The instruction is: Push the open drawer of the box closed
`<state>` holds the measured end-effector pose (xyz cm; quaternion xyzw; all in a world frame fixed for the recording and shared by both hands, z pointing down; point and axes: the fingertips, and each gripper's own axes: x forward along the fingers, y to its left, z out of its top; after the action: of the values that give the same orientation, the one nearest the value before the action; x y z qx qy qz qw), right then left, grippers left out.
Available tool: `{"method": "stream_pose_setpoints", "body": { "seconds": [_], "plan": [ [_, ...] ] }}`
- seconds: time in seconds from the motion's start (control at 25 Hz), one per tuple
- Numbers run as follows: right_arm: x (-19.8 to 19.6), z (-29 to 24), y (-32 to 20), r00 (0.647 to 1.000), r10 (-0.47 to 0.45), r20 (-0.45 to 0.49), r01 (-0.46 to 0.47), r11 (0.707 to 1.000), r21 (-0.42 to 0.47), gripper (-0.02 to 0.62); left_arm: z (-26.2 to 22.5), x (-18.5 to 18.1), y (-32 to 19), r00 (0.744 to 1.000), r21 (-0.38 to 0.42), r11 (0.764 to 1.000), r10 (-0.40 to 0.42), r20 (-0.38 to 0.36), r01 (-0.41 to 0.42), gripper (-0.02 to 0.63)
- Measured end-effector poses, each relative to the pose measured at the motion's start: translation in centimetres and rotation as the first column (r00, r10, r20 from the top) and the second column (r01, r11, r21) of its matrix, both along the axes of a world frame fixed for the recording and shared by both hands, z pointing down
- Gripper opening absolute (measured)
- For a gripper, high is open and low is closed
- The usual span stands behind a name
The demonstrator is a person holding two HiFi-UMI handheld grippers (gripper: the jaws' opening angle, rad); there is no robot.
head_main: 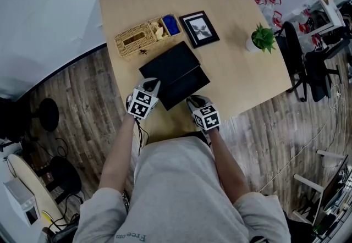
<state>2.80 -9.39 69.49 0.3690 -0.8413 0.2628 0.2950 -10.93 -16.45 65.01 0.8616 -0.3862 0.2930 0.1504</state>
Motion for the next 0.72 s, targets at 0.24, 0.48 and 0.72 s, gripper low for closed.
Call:
{"method": "stream_pose_setpoints", "body": {
  "seconds": [0.24,0.48,0.72],
  "plan": [
    [-0.3,0.0,-0.4,1.0,-0.004,0.001,0.004,1.0,0.0,0.077,0.1,0.1,0.1,1.0,-0.002,1.0,0.0,-0.002,0.0,0.052],
    [-0.5,0.0,-0.8,1.0,-0.011,-0.004,0.011,1.0,0.001,0.077,0.1,0.1,0.0,1.0,0.0,1.0,0.004,-0.006,-0.004,0.052],
    [-0.9,0.0,-1.4,1.0,-0.009,-0.007,0.009,1.0,0.003,0.077,0.1,0.0,-0.1,1.0,0.0,1.0,0.004,-0.01,-0.004,0.052]
  ]
}}
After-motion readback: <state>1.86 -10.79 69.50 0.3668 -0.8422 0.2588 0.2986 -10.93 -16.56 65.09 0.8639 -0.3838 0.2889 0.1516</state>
